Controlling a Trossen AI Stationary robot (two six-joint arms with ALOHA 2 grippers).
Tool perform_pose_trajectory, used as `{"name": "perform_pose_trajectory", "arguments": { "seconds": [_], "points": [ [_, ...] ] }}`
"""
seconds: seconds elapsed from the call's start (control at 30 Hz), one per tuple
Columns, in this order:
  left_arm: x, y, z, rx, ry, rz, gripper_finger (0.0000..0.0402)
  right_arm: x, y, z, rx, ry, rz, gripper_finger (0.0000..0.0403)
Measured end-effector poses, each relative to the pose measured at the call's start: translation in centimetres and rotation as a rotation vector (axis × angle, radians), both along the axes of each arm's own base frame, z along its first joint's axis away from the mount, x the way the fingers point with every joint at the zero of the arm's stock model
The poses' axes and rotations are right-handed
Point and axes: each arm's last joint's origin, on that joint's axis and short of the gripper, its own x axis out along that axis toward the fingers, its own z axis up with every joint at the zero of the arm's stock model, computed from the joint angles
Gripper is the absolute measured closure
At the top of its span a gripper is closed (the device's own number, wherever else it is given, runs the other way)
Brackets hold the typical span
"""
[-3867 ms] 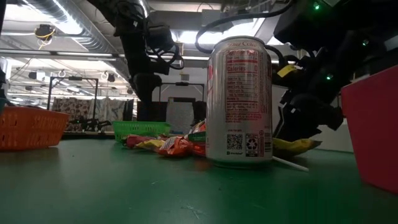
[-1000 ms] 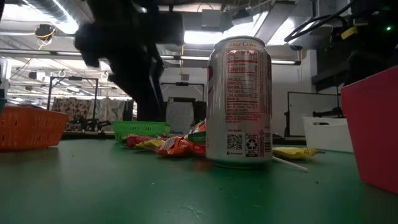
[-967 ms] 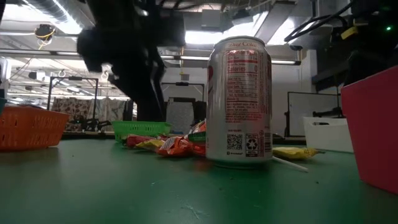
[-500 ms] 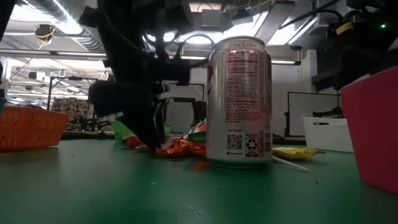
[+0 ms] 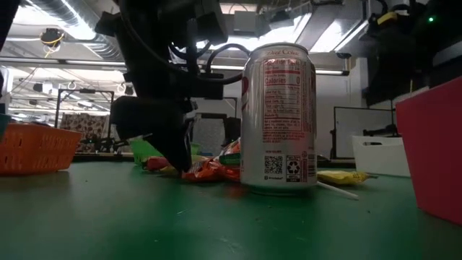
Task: Sort candy
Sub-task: Put the yellow candy into the black bin
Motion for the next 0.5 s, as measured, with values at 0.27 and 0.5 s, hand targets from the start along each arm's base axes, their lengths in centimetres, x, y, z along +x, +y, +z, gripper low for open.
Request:
{"name": "perform_pose_trajectory", "arguments": {
  "seconds": [0.27, 0.5],
  "points": [
    [-0.3, 0.1, 2.5, -0.021, -0.009, -0.001, 0.04, 2.1, 1.0, 0.1, 0.083, -0.052, 0.186, 0.0235],
    [-0.7, -1.0, 8.5, -0.061, -0.021, -0.002, 0.0401, 4.4, 2.1, -1.1, 0.128, -0.013, 0.348, 0.0235]
  ]
}}
